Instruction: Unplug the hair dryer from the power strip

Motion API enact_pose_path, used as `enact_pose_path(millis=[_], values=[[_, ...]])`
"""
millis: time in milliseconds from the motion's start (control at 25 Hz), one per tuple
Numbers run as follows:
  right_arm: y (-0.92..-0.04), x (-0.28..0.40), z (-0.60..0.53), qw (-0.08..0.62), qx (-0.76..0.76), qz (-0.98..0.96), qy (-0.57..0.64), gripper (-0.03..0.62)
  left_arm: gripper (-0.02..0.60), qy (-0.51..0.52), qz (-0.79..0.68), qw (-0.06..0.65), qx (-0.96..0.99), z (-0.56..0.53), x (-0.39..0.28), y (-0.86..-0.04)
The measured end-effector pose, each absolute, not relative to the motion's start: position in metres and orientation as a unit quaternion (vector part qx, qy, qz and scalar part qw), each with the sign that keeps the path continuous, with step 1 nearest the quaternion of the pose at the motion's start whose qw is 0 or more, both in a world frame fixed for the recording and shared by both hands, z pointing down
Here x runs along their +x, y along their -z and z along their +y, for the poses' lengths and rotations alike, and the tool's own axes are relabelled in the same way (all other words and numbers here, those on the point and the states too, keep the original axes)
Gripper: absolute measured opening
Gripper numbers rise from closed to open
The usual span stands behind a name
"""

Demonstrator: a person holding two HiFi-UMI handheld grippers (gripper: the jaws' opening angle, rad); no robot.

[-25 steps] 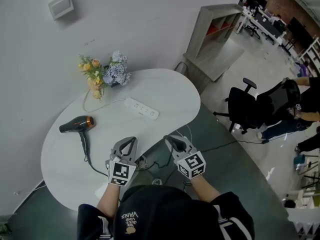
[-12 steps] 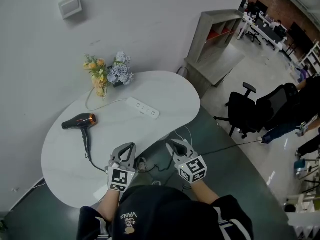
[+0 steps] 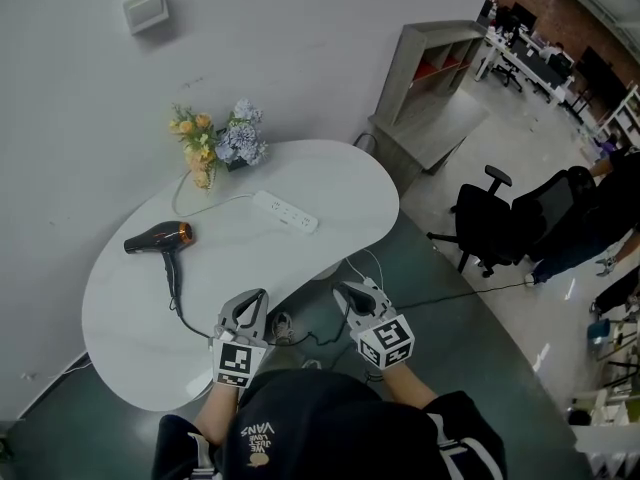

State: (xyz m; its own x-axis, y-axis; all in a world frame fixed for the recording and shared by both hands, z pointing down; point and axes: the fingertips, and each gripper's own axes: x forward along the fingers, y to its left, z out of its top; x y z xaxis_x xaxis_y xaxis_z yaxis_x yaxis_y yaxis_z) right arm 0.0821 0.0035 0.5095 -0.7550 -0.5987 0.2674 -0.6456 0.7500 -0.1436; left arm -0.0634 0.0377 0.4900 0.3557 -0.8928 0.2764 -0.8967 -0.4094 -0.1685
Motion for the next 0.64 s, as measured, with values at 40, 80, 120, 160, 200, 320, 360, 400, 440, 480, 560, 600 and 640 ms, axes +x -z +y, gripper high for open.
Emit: enact_pose_path(millis=[40, 80, 120, 160, 200, 320, 360, 400, 440, 480, 560, 600, 640], values=[[-0.5092, 0.0821, 0.0039, 0.104, 0.335, -0.930, -0.113, 0.071, 0.018, -0.163, -0.544, 0.006, 0.823, 0.0375, -0.0639, -0.4892], [-0.5089, 0.0820, 0.0044, 0.104, 0.335, -0.930, -0.113, 0.071, 0.018, -0.162, -0.545, 0.006, 0.823, 0.0375, -0.0642, -0.4885], [-0.5088, 0.0821, 0.0051, 0.104, 0.335, -0.930, -0.113, 0.072, 0.018, -0.161, -0.545, 0.006, 0.823, 0.0377, -0.0643, -0.4880], [-0.5086, 0.0824, 0.0060, 0.104, 0.335, -0.930, -0.113, 0.072, 0.018, -0.161, -0.544, 0.006, 0.823, 0.0382, -0.0640, -0.4877], [-0.5086, 0.0827, 0.0067, 0.104, 0.335, -0.930, -0.113, 0.071, 0.018, -0.162, -0.543, 0.006, 0.824, 0.0386, -0.0636, -0.4876], [-0.5090, 0.0825, 0.0061, 0.105, 0.335, -0.929, -0.113, 0.071, 0.018, -0.164, -0.542, 0.005, 0.824, 0.0388, -0.0635, -0.4883], [-0.5092, 0.0822, 0.0055, 0.105, 0.336, -0.929, -0.113, 0.072, 0.018, -0.166, -0.541, 0.005, 0.825, 0.0386, -0.0638, -0.4892], [-0.5096, 0.0818, 0.0050, 0.105, 0.336, -0.929, -0.113, 0.072, 0.018, -0.167, -0.540, 0.005, 0.825, 0.0385, -0.0641, -0.4903], [-0.5098, 0.0814, 0.0045, 0.105, 0.336, -0.929, -0.113, 0.071, 0.018, -0.169, -0.539, 0.005, 0.825, 0.0384, -0.0643, -0.4913], [-0.5098, 0.0811, 0.0040, 0.105, 0.337, -0.929, -0.113, 0.071, 0.018, -0.169, -0.539, 0.005, 0.825, 0.0382, -0.0643, -0.4918], [-0.5092, 0.0810, 0.0025, 0.103, 0.337, -0.929, -0.113, 0.071, 0.018, -0.169, -0.538, 0.004, 0.826, 0.0372, -0.0638, -0.4918], [-0.5089, 0.0810, 0.0016, 0.103, 0.338, -0.929, -0.113, 0.071, 0.018, -0.169, -0.537, 0.004, 0.826, 0.0364, -0.0636, -0.4915], [-0.5086, 0.0810, 0.0007, 0.102, 0.338, -0.929, -0.113, 0.072, 0.018, -0.168, -0.537, 0.004, 0.827, 0.0355, -0.0634, -0.4912]])
